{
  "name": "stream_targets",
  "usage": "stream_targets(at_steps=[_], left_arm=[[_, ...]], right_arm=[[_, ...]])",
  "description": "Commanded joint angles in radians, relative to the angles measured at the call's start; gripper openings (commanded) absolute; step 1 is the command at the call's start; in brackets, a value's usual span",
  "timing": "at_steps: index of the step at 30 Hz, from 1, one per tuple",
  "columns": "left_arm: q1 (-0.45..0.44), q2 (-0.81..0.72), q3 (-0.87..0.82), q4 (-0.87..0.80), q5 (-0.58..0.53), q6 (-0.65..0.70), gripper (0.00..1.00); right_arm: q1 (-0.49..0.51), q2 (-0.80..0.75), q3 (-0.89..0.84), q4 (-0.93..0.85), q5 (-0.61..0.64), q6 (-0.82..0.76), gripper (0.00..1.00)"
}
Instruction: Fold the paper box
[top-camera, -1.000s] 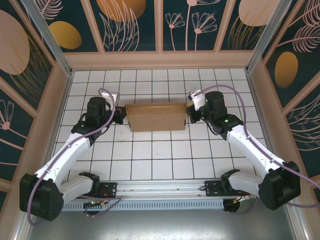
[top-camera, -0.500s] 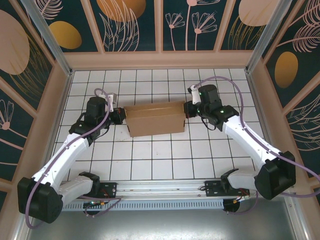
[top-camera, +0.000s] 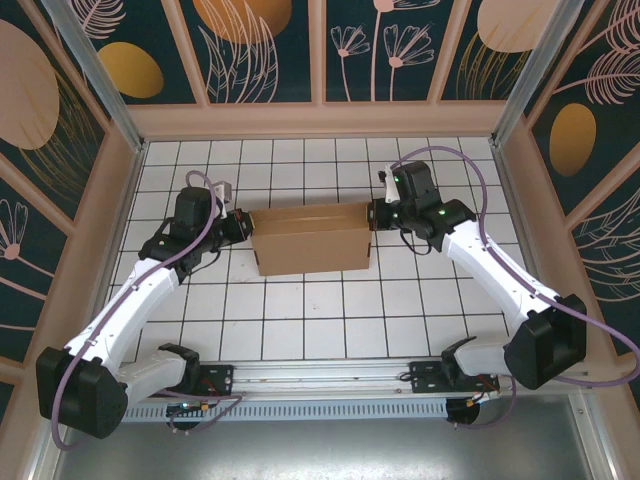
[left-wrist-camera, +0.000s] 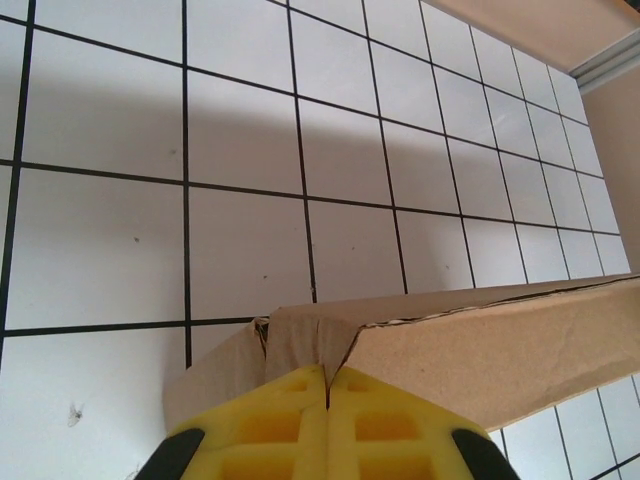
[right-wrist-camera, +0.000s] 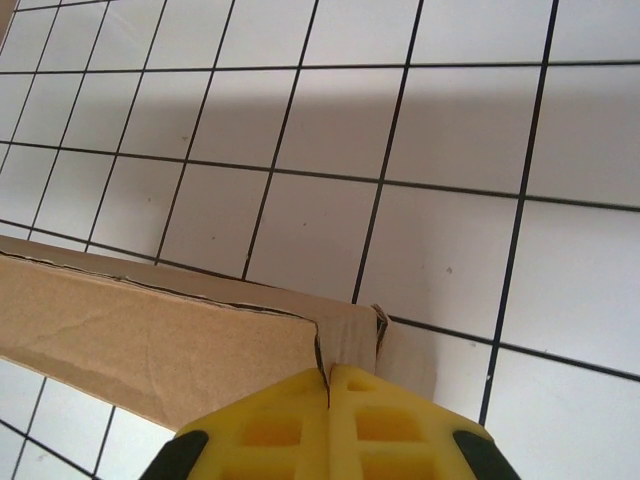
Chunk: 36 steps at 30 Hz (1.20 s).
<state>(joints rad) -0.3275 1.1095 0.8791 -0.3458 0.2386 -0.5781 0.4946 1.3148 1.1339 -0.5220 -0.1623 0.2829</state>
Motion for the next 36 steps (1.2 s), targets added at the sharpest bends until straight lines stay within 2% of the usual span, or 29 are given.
stream_targets(at_steps=[1,10,14,19,26,32,36], left_arm=[[-0.022,0.004,0.054,0.009,0.084,-0.035,0.0],[-0.022,0.013,0.081,-0.025,0.071,-0.023,0.0],[-0.022,0.01,0.063,-0.021,0.067,-0.019,0.0],[-0.021,0.018,0.059,-0.012,0.084,-0.025,0.0],[-0.022,0.004,0.051,-0.03,0.041,0.001,0.0],[-0.021,-0.002,0.066,-0.052,0.015,0.019,0.0],[-0.021,0.002,0.087,-0.081,-0.002,0.047,0.0]], right_arm=[[-0.001,0.005,0.032,0.004,-0.117,0.059,0.0],[-0.075,0.006,0.017,0.018,-0.228,0.13,0.0],[-0.077,-0.002,0.0,0.027,-0.222,0.133,0.0],[-0.062,-0.001,-0.036,0.039,-0.167,0.101,0.0],[-0.016,-0.034,-0.101,0.093,-0.076,0.042,0.0],[0.047,-0.058,-0.127,0.096,0.079,-0.045,0.0],[0.07,-0.072,-0.139,0.098,0.097,-0.065,0.0]])
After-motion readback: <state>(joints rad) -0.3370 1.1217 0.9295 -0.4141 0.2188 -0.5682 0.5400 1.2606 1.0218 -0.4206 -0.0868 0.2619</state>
